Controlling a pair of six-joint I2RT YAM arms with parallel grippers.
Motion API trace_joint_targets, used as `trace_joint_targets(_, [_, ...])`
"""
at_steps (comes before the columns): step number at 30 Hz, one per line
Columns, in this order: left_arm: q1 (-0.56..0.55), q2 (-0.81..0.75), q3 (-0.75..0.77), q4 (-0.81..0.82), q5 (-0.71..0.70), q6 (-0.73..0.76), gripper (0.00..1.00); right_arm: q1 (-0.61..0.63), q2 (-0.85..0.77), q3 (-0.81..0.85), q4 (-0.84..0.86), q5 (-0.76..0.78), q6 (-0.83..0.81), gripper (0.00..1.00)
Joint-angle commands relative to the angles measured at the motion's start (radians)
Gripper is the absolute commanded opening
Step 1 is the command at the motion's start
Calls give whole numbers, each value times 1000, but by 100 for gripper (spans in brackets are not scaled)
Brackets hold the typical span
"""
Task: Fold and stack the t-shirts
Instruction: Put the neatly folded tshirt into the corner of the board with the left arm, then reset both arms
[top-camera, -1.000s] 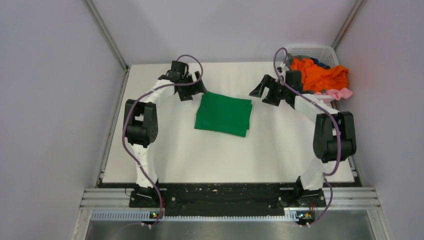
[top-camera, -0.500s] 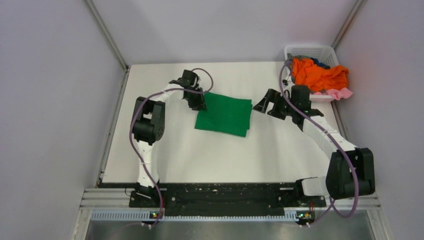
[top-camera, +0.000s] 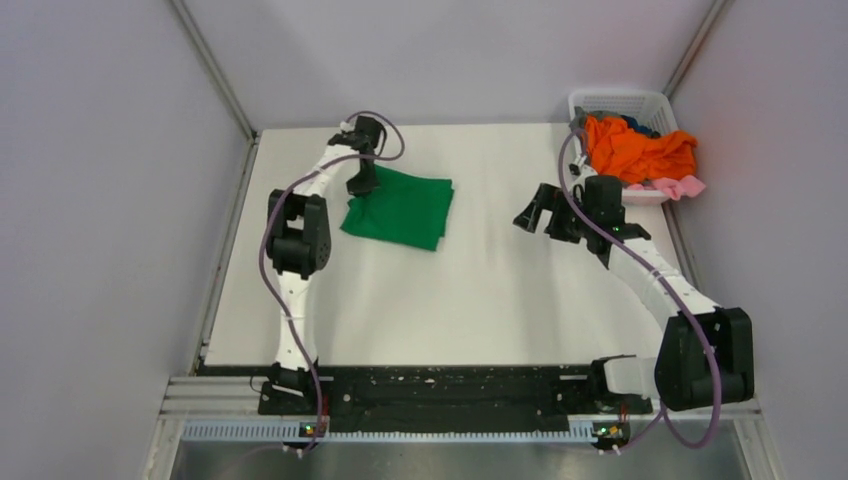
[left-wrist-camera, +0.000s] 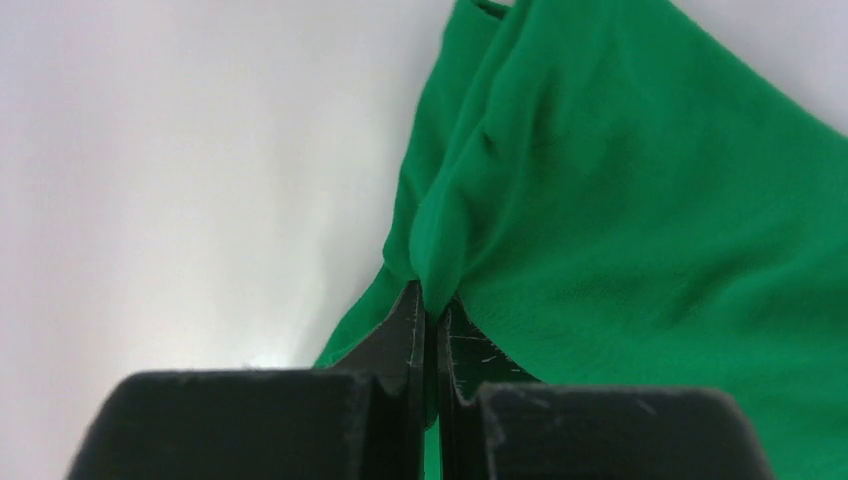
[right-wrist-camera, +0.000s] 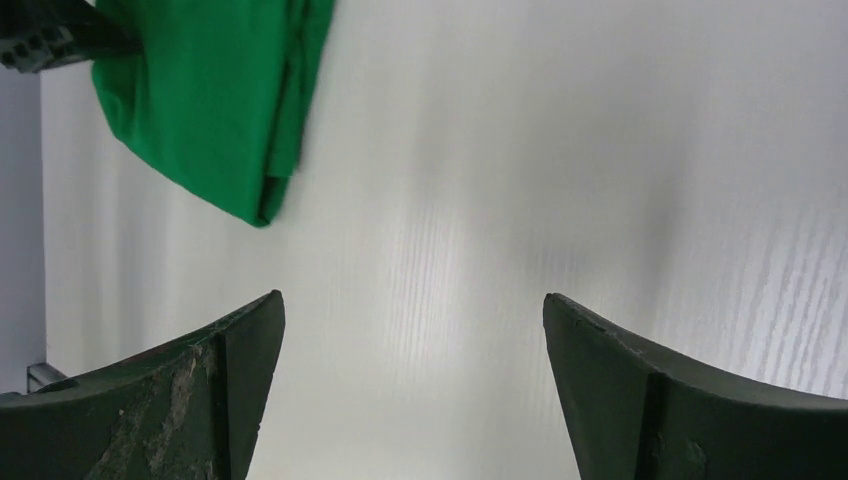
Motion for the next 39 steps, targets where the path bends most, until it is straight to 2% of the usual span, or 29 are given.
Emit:
trace_joint_targets(1, [151, 57, 173, -35, -268, 66, 0, -1, -44, -6, 11, 51, -35, 99])
trace_joint_targets(5, [254, 158, 361, -28, -266, 117, 0, -1, -60, -10, 7, 87, -42, 99])
trace_joint_targets(8, [314, 212, 426, 61, -317, 177, 0, -2, -67, -14, 0, 110, -44, 99])
trace_joint_targets(11, [359, 266, 504, 88, -265, 204, 0, -2, -71, -14, -10, 130, -49, 99])
trace_joint_targets(14, [389, 285, 526, 160, -314, 246, 0, -1, -72, -16, -10, 140, -46, 99])
trace_joint_targets(22, [424, 302, 574, 329, -316, 291, 0, -2, -66, -19, 2, 127, -31, 99])
trace_joint_targets(24, [434, 301, 588, 345, -335, 282, 16, -1, -67, -19, -3, 128, -31, 99])
trace_joint_targets(25, [437, 292, 588, 343, -336, 277, 28, -1, -68, -19, -10, 129, -31, 99])
trace_joint_targets(27, [442, 263, 574, 330, -341, 266, 92, -1, -72, -22, -22, 137, -29, 99])
trace_joint_targets(28, [441, 241, 554, 326, -339, 259, 98, -1, -75, -22, -27, 143, -28, 99])
trace_joint_targets(33, [416, 88, 418, 286, -260, 198, 99, -1, -123, -35, -41, 203, -15, 99])
trace_joint_targets(39, [278, -191, 104, 336, -185, 171, 99, -2, -234, -85, -51, 266, -11, 99])
